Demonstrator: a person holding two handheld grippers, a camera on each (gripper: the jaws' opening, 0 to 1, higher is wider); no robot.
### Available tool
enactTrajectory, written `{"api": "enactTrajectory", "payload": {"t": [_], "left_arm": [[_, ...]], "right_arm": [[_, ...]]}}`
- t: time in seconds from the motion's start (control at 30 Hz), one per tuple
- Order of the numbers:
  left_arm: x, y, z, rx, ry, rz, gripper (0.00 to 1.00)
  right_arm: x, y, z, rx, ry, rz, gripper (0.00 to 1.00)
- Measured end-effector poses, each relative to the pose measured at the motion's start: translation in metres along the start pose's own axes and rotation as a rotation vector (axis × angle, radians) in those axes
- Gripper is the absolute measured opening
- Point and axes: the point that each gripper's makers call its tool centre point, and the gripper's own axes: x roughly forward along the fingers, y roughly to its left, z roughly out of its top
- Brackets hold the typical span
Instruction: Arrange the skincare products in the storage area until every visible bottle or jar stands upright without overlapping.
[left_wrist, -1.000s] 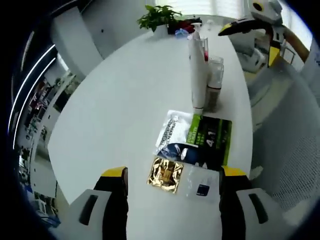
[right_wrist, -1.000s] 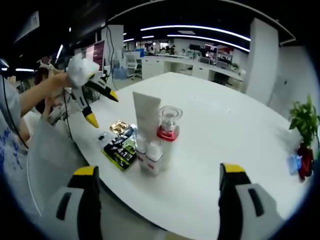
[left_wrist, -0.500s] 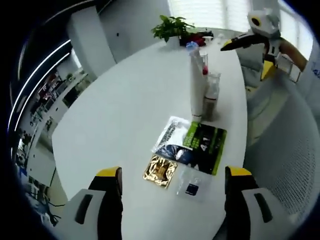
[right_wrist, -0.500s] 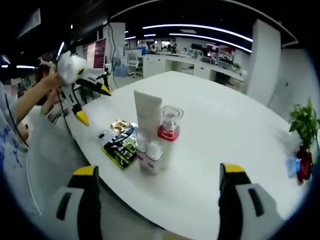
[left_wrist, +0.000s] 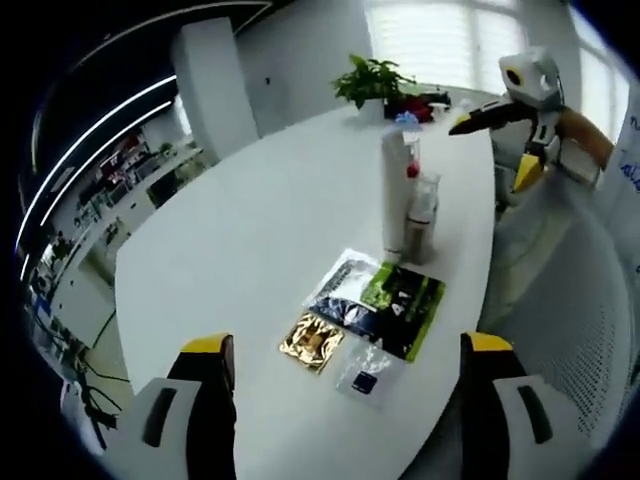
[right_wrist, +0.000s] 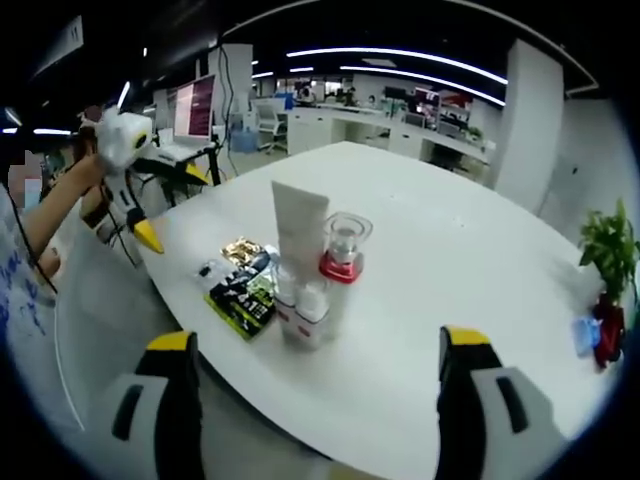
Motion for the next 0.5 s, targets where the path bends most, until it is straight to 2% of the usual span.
{"api": "enactTrajectory", "payload": {"t": [0.4, 0.5], "left_arm": [[-0.009, -0.008, -0.009, -0.032, -0.007, 0.023, 0.97], [-0.013, -0.005, -0.009, -0.070, -0.020, 0.035, 0.97]], "right_arm": [[0.001, -0.002, 0.000, 0.004, 0.003, -0.002, 1.00], [0.002, -0.002, 0.000, 0.003, 0.004, 0.000, 1.00]]}}
